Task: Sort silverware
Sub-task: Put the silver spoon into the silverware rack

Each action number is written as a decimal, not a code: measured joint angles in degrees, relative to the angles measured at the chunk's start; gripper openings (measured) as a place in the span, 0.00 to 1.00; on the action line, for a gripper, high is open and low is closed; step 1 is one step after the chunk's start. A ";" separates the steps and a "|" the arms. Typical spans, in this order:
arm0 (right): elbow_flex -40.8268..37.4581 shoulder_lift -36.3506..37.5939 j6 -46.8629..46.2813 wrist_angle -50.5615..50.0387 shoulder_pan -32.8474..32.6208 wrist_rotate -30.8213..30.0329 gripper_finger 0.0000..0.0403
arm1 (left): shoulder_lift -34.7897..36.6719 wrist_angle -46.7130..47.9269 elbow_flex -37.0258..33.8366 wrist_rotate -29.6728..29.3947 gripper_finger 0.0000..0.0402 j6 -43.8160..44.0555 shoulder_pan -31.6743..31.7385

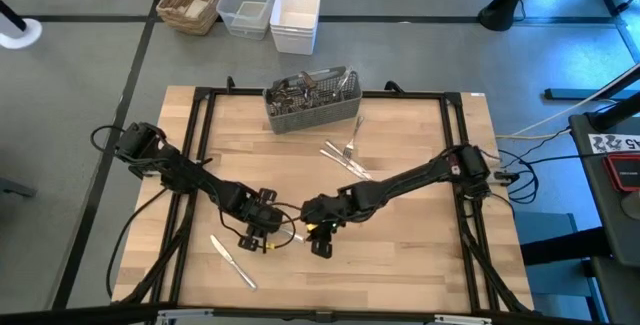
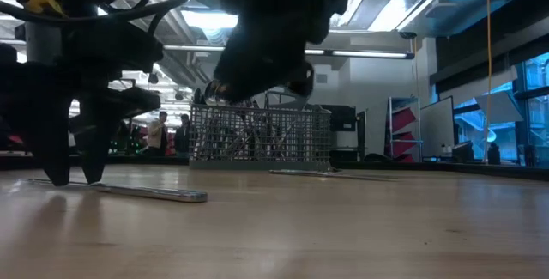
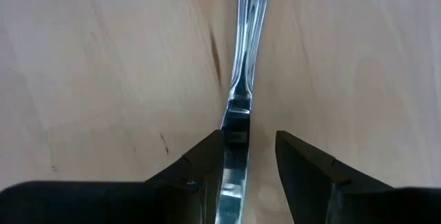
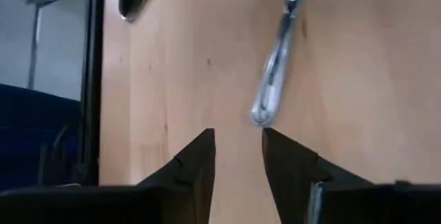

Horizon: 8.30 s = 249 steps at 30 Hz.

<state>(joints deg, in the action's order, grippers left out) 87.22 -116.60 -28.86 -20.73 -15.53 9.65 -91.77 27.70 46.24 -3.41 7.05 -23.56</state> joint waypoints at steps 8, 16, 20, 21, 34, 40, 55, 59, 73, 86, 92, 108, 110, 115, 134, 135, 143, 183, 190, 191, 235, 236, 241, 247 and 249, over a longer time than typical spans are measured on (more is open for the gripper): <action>0.00 -3.84 -1.40 3.01 -2.86 -6.18 0.30 | -0.09 -2.11 -1.06 -1.95 0.31 -0.23 0.01; 0.00 -7.22 -2.40 7.21 -5.25 -13.42 0.30 | 0.15 -7.29 -4.20 -2.59 0.31 0.21 -0.06; 0.05 -8.17 -2.44 8.06 -5.78 -14.20 0.30 | 0.11 -7.61 -4.44 -2.88 0.25 -1.02 -0.08; 0.07 -8.31 -2.41 7.80 -5.83 -14.50 0.30 | 0.11 -7.84 -4.46 -2.84 0.23 -1.22 -0.08; 0.02 -9.48 -2.16 9.11 -5.88 -20.85 0.30 | -0.08 -10.58 -4.53 -1.38 0.01 3.35 0.03; 0.02 -9.48 1.01 7.95 -5.87 -22.19 0.30 | -0.09 -10.99 -4.55 -1.05 0.00 6.60 0.03; 0.17 -11.78 2.34 7.44 -5.88 -22.44 0.30 | -0.11 -11.11 -4.58 -0.69 0.01 7.98 0.01; 0.26 -12.41 2.28 7.30 -5.92 -23.47 0.30 | -0.11 -11.81 -4.63 -0.62 0.00 8.17 0.01; 0.17 -12.56 -0.98 7.88 -5.79 -19.98 0.13 | -0.20 -14.62 -4.70 -0.23 0.14 7.97 -0.51; 0.13 -12.56 -0.87 8.08 -5.81 -20.58 0.03 | -0.20 -14.92 -4.68 -0.82 0.32 3.41 -0.52; 0.09 -12.56 -0.87 7.89 -5.81 -20.60 0.03 | -1.24 -15.42 -4.52 -2.94 0.32 2.60 -0.43; 0.04 -12.61 -0.85 7.86 -5.88 -20.46 0.03 | -4.39 -20.70 -4.55 -9.50 0.28 4.45 -0.25; 0.04 -12.61 -0.83 8.22 -5.88 -20.45 0.03 | -4.39 -20.70 -4.55 -10.29 0.23 4.79 -0.28; -0.09 -12.63 -0.85 9.92 -5.88 -20.48 0.03 | -4.39 -20.56 -4.57 -10.64 0.11 4.80 -0.28; 9.92 -13.09 -0.78 -9.06 -6.16 -19.56 0.03 | -4.35 -17.93 -4.50 -8.64 0.02 9.91 -0.37; 10.17 -13.09 -0.81 -10.13 -6.14 -19.65 0.03 | -4.35 -17.92 -4.50 -8.57 0.02 9.91 -0.39; 10.29 -13.00 -1.03 -11.05 -6.16 -21.64 0.03 | -4.21 -18.10 -4.57 -7.70 0.03 11.71 -0.45; 10.30 -10.35 -1.19 -16.42 -9.64 -26.94 0.01 | -1.92 -26.26 -4.37 -7.77 0.30 8.85 -5.54; 10.27 -11.41 -0.85 -16.33 -9.64 -26.03 0.02 | -1.92 -28.99 -4.37 -8.42 0.31 7.30 -5.65; 10.27 -11.41 -0.85 -16.31 -9.63 -26.03 0.02 | -1.92 -28.93 -4.37 -8.44 0.31 7.29 -5.65; 10.48 -14.71 -1.55 -10.50 -10.01 -27.04 0.01 | -6.78 -28.71 -4.24 -9.85 0.31 14.91 -5.59; 10.49 -14.79 -1.55 -10.28 -10.01 -27.04 0.01 | -6.78 -28.69 -4.23 -9.85 0.31 14.99 -5.59; 10.51 -15.23 -1.92 -10.01 -10.01 -27.14 0.01 | -6.86 -26.15 -4.07 -9.63 0.31 15.21 -5.57; 10.43 -15.41 -2.88 -9.05 -10.03 -28.34 0.01 | -6.84 -22.27 -3.95 -7.68 0.21 15.31 -5.48; 10.40 -15.47 -2.86 -8.36 -10.01 -28.57 0.01 | -6.84 -22.24 -4.05 -7.71 0.15 14.89 -5.48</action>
<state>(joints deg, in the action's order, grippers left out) 97.62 -132.07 -31.73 -29.09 -25.54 -18.92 -98.61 5.46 42.19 -11.11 21.94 -29.04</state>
